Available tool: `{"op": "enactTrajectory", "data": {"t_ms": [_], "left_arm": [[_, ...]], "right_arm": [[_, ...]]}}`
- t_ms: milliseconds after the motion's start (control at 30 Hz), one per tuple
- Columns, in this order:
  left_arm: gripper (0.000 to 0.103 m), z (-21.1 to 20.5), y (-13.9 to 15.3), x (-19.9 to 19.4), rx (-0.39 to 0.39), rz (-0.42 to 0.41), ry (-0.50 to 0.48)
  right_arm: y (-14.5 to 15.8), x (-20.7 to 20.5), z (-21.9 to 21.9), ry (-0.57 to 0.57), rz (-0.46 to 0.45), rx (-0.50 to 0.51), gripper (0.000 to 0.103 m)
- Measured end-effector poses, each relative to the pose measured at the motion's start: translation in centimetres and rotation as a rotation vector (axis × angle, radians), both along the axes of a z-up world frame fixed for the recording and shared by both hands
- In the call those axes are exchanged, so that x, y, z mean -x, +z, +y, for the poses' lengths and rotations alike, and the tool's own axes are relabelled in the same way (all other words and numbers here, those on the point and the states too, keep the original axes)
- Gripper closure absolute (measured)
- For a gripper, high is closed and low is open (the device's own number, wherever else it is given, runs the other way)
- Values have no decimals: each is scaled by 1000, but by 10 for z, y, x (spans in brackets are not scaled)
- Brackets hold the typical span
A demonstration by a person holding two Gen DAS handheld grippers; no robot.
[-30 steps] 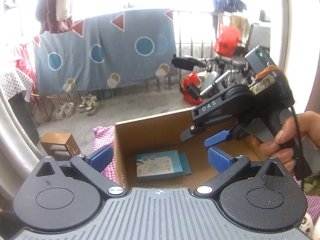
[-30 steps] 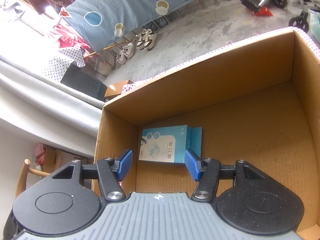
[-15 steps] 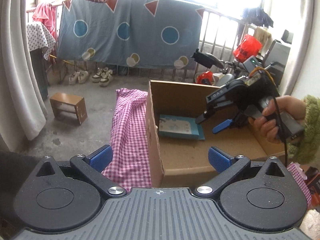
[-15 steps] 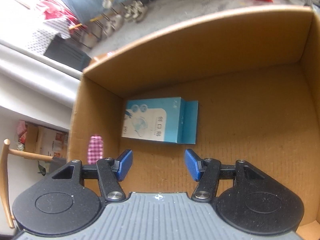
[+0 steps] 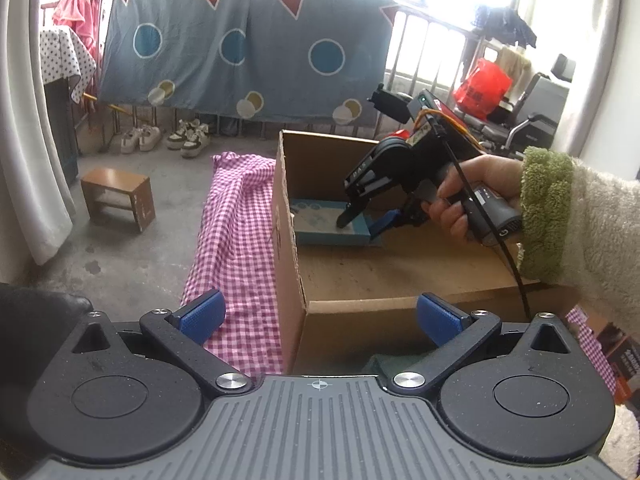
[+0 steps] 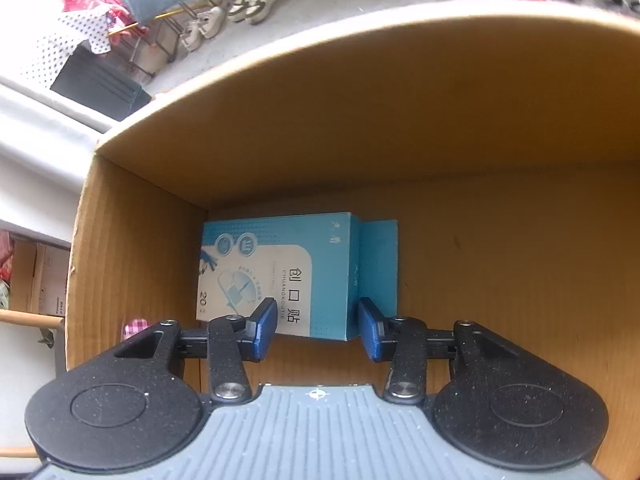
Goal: Organize soft objects
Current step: 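Open the right gripper and release the box inside the cardboard box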
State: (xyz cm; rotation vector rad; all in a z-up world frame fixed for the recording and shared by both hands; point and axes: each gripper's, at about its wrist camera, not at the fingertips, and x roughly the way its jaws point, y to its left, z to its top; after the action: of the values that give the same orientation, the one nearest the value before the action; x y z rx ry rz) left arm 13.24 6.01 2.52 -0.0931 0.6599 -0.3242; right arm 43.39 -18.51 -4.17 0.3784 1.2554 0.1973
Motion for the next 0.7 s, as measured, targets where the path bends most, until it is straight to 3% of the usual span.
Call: {"op": "enactTrajectory", "data": {"t_ms": [200, 467, 700], "left_arm": [[1, 3, -4, 2, 25, 24, 9], [1, -4, -6, 8, -28, 22, -7], [1, -6, -1, 19, -34, 2, -1]], "right_arm": [[-1, -3, 11, 15, -38, 27, 58], [2, 4, 8, 3, -70, 31, 58], [34, 26, -11, -27, -136, 17, 57]]}}
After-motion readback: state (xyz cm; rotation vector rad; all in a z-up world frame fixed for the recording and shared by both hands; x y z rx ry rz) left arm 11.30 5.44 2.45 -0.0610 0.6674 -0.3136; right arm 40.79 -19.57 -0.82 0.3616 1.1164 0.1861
